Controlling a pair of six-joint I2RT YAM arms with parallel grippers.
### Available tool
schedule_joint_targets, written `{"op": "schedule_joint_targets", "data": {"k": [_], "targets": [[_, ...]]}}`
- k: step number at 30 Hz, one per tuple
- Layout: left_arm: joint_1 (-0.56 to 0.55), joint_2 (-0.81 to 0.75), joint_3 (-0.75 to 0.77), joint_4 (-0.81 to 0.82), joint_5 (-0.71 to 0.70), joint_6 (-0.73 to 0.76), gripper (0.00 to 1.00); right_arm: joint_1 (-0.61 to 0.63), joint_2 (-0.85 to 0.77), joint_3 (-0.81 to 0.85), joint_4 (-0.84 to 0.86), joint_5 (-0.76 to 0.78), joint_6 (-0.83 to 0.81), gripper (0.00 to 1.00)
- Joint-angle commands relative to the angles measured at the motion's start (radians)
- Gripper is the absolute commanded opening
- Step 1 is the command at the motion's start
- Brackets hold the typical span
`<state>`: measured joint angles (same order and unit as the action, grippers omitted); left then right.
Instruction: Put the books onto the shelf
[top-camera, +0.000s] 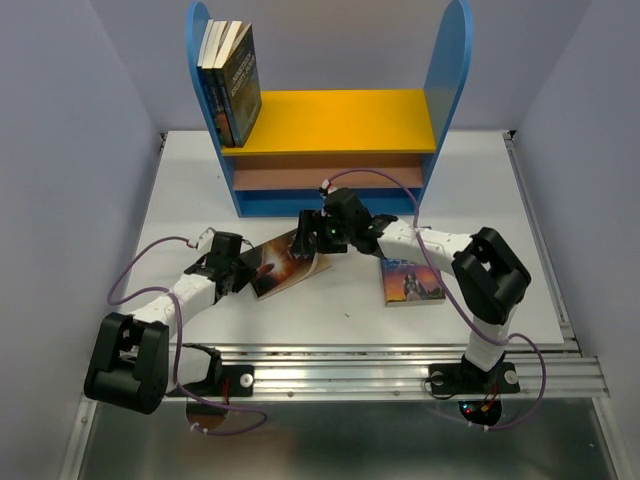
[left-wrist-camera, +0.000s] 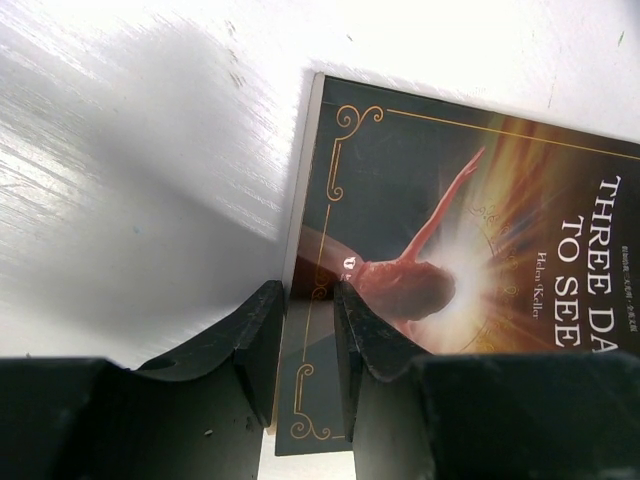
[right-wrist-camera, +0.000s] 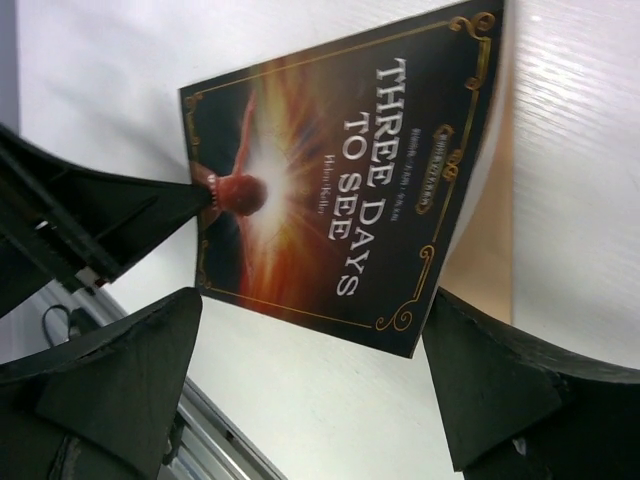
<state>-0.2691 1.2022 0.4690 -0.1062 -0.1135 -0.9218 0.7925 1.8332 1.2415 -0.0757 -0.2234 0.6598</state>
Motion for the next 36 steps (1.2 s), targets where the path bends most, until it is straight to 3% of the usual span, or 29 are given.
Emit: {"op": "schedule_joint_targets", "data": {"k": [1, 4, 13, 14, 16, 18, 21, 24, 25, 29, 31, 36], "targets": [[-0.021, 0.02, 0.002, -0.038, 0.044, -0.008, 0.37, 0.016, 0.017, 0.004, -0.036, 0.079, 0.046, 0.92], [-0.021, 0.017, 0.002, -0.038, 0.044, -0.006, 0.37, 0.016, 0.024, -0.017, -0.036, 0.108, 0.076, 0.77], [-0.019, 0.023, 0.0, -0.032, 0.044, -0.008, 0.37, 0.016, 0.058, -0.034, 0.037, 0.058, 0.087, 0.44], [-0.021, 0.022, -0.001, -0.032, 0.046, -0.008, 0.37, 0.016, 0.061, -0.04, 0.051, 0.055, 0.086, 0.33], [-0.021, 0.02, -0.001, -0.032, 0.048, -0.006, 0.37, 0.016, 0.06, -0.047, 0.056, 0.056, 0.08, 0.23], [-0.021, 0.007, -0.001, -0.035, 0.049, -0.003, 0.37, 0.016, 0.041, -0.051, 0.063, 0.073, 0.054, 0.01], [-0.021, -0.042, 0.013, -0.055, 0.052, 0.015, 0.39, 0.016, 0.002, -0.077, 0.097, 0.096, -0.021, 0.01], [-0.022, -0.136, 0.039, -0.092, 0.063, 0.041, 0.55, 0.016, -0.066, -0.089, 0.1, 0.119, -0.115, 0.01], [-0.021, -0.165, 0.051, -0.116, 0.066, 0.05, 0.67, 0.016, -0.112, -0.106, 0.103, 0.124, -0.144, 0.01], [-0.024, -0.34, 0.12, -0.155, 0.106, 0.106, 0.94, 0.016, -0.248, -0.152, 0.084, 0.162, -0.29, 0.01], [-0.024, -0.392, 0.152, -0.15, 0.156, 0.151, 0.99, 0.016, -0.313, -0.168, 0.033, 0.145, -0.385, 0.01], [-0.027, -0.536, 0.186, -0.037, 0.36, 0.236, 0.99, 0.016, -0.52, -0.162, -0.065, 0.134, -0.501, 0.01]]}}
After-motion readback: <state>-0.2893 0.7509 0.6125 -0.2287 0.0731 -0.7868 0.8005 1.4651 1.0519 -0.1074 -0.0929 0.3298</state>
